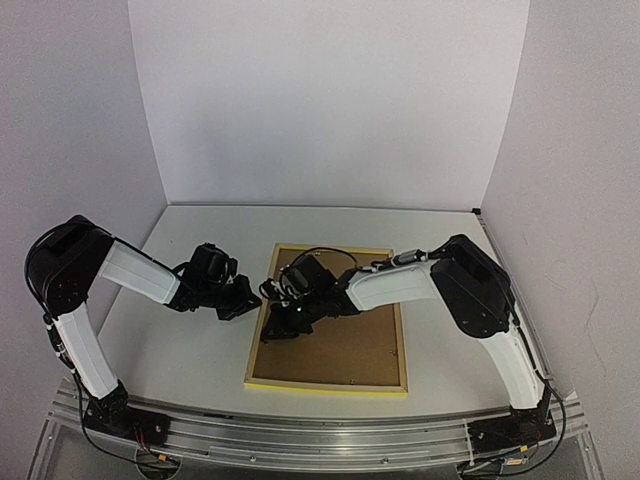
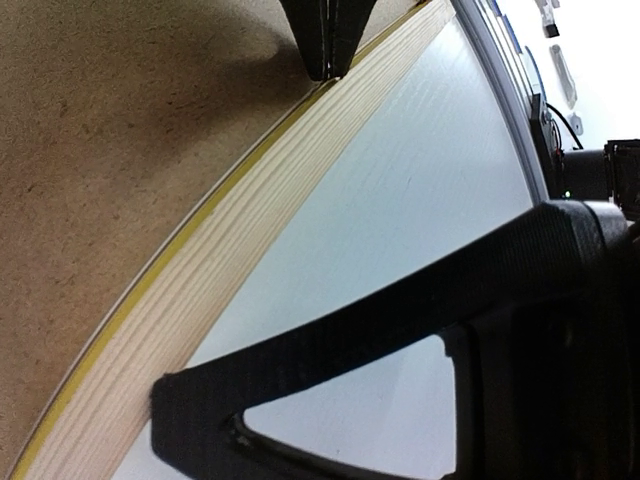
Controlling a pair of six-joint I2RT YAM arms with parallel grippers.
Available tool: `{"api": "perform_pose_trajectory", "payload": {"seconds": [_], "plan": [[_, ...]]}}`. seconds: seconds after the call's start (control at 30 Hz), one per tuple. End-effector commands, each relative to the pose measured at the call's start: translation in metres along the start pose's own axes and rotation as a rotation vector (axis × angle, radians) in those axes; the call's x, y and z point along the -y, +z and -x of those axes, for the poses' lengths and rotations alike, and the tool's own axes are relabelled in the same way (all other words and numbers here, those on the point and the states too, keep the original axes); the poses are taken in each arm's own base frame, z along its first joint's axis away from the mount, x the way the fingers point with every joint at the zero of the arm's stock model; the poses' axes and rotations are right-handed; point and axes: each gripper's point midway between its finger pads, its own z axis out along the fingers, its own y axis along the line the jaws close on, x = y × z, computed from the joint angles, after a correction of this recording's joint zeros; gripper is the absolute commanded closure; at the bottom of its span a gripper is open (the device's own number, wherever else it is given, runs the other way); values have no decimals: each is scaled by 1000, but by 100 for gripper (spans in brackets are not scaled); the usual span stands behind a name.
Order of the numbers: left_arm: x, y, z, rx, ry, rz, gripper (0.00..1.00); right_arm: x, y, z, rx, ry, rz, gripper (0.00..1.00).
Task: Put the photo into the frame
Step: Install the photo frame at the center of the board.
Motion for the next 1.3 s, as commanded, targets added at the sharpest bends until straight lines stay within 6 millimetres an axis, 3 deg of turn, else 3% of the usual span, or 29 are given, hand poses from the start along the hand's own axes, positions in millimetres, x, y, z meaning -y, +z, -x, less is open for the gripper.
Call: {"api": "perform_pose_trajectory", "payload": {"seconds": [0.0, 0.17, 0.3, 0.47, 0.6, 0.77, 0.97, 1.27], "plan": [[-75, 0, -61, -190, -75, 260, 100, -8, 23, -52, -176, -28, 71, 99], [-75, -1, -61, -192, -75, 260, 100, 5, 30, -47, -143, -7, 8, 97], [-76, -1, -61, -192, -74, 260, 100, 7, 24, -23, -52, -11, -62, 96], [-77, -1, -62, -195, -69, 262, 100, -30, -3, 15, 63, -102, -39, 93], [-78, -2, -63, -196, -64, 267, 100, -50, -28, 29, 125, -150, -35, 93], [-79, -2, -62, -193, -68, 271, 100, -51, -38, 10, 92, -153, -19, 93], [-81, -2, -63, -193, -75, 280, 100, -32, -24, -25, -2, -132, -28, 93], [-82, -2, -63, -194, -81, 282, 100, -14, 2, -24, -14, -99, -60, 94]]}}
